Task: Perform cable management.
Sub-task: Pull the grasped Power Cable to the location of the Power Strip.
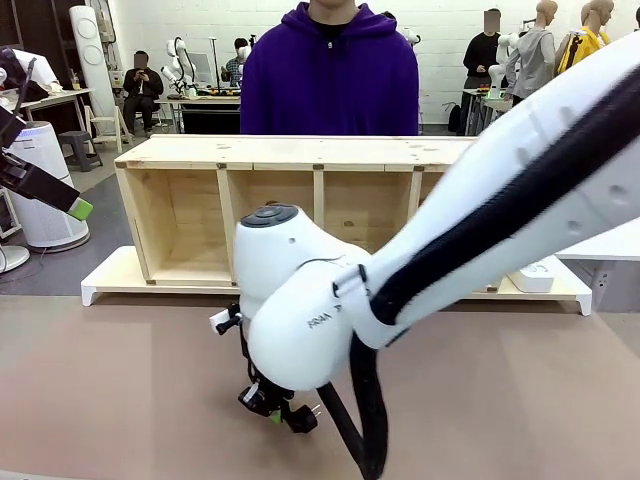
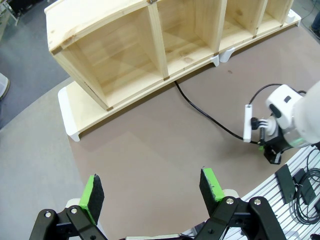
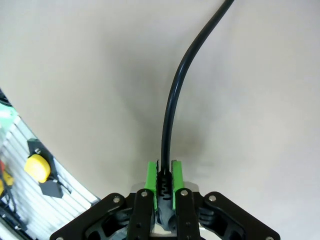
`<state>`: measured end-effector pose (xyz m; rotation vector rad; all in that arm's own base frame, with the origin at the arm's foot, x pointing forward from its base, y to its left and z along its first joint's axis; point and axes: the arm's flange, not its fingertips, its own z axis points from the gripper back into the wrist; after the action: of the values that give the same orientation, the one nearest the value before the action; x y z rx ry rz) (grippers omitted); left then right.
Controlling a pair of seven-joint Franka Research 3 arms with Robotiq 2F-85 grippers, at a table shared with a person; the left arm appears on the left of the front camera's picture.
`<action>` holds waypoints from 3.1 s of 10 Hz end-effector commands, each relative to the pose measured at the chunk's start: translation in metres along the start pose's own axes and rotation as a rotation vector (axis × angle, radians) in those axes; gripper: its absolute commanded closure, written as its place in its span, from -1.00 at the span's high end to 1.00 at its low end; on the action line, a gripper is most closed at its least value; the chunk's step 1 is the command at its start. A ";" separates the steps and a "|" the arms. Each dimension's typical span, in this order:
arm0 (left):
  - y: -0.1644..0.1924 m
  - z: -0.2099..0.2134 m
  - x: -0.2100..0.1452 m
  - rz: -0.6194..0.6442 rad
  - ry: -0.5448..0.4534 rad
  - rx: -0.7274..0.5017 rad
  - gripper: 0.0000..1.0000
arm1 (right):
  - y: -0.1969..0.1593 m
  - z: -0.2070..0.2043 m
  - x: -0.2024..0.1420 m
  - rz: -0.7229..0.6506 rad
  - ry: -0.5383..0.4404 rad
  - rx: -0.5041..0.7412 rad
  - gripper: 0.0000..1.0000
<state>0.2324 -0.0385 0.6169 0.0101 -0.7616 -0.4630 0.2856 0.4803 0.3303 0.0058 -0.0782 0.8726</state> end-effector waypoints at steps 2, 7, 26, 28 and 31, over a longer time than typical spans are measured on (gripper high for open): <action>0.002 -0.001 0.002 -0.007 -0.011 0.003 1.00 | -0.008 0.018 -0.059 -0.096 -0.131 0.003 -0.71; 0.002 -0.001 0.002 -0.007 -0.011 0.003 1.00 | -0.011 0.042 -0.160 -0.304 -0.276 -0.019 -0.71; 0.002 -0.001 0.002 -0.007 -0.011 0.003 1.00 | -0.054 0.153 -0.217 -0.744 -0.435 -0.103 -0.71; 0.002 -0.001 0.002 -0.007 -0.011 0.003 1.00 | -0.081 0.170 -0.250 -0.831 -0.459 -0.132 -0.71; 0.002 -0.001 0.002 -0.007 -0.011 0.003 1.00 | -0.136 0.180 -0.278 -0.898 -0.494 -0.140 -0.71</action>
<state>0.2325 -0.0381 0.6170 0.0083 -0.7620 -0.4627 0.2047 0.2273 0.5442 0.0932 -0.5585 -0.0501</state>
